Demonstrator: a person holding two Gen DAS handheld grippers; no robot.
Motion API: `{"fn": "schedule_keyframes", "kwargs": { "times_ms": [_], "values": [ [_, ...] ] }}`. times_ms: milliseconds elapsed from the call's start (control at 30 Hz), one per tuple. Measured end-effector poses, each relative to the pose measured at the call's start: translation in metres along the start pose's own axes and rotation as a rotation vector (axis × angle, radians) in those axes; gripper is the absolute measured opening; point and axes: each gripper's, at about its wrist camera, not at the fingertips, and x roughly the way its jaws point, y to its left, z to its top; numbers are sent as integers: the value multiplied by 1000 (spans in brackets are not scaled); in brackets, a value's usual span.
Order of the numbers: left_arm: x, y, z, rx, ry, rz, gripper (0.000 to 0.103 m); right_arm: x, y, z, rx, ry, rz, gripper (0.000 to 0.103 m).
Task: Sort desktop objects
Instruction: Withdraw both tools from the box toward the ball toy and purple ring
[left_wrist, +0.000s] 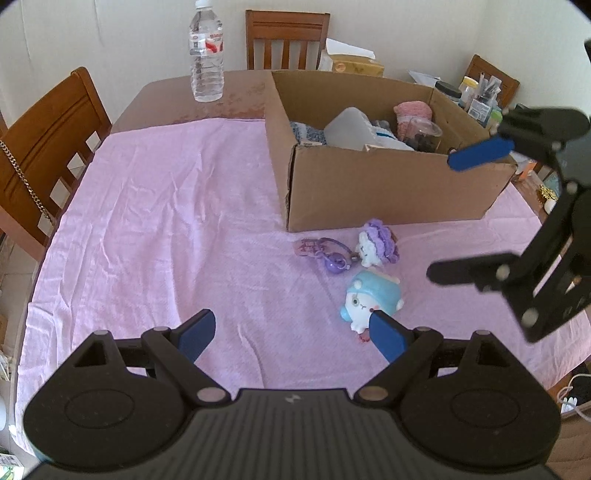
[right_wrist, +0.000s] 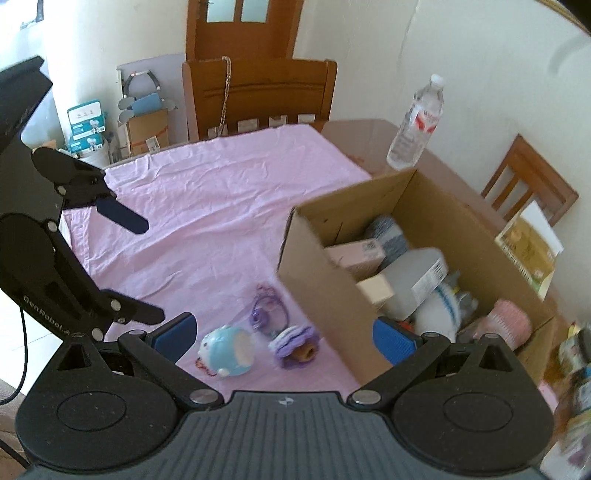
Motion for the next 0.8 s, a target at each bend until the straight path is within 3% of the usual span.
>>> {"fn": "schedule_keyframes", "kwargs": {
  "times_ms": [800],
  "values": [
    [12,21,-6,-16,14,-3,90,80,35,-28,137,160,90,103]
  ]
}}
